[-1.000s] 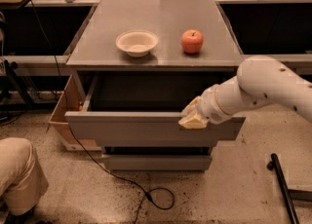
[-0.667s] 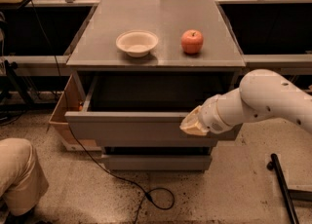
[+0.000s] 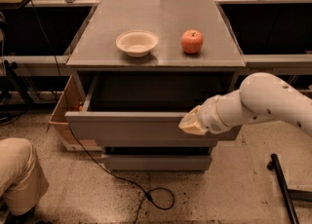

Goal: Close top drawer

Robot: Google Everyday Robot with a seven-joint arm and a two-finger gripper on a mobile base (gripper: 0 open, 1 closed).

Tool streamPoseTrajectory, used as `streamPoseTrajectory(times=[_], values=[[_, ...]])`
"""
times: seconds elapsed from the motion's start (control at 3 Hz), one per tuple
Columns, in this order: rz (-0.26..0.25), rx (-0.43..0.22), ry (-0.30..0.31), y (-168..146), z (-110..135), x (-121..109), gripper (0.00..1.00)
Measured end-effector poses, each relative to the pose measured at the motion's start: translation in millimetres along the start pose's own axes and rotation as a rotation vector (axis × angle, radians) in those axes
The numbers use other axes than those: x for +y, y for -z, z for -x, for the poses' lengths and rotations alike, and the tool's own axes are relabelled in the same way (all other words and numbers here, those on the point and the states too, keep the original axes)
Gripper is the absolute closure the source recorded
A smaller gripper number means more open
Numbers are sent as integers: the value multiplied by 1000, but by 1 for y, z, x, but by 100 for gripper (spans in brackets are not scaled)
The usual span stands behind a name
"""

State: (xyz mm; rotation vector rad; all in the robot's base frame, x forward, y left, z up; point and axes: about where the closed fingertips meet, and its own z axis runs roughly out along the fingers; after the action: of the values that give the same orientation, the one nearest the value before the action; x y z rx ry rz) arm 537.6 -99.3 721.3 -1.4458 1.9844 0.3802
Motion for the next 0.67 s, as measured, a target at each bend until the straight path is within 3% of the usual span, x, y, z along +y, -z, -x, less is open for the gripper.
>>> streamPoseTrajectory(times=[0.67], values=[[-75,-48,-32,-27,-6,-22,100]])
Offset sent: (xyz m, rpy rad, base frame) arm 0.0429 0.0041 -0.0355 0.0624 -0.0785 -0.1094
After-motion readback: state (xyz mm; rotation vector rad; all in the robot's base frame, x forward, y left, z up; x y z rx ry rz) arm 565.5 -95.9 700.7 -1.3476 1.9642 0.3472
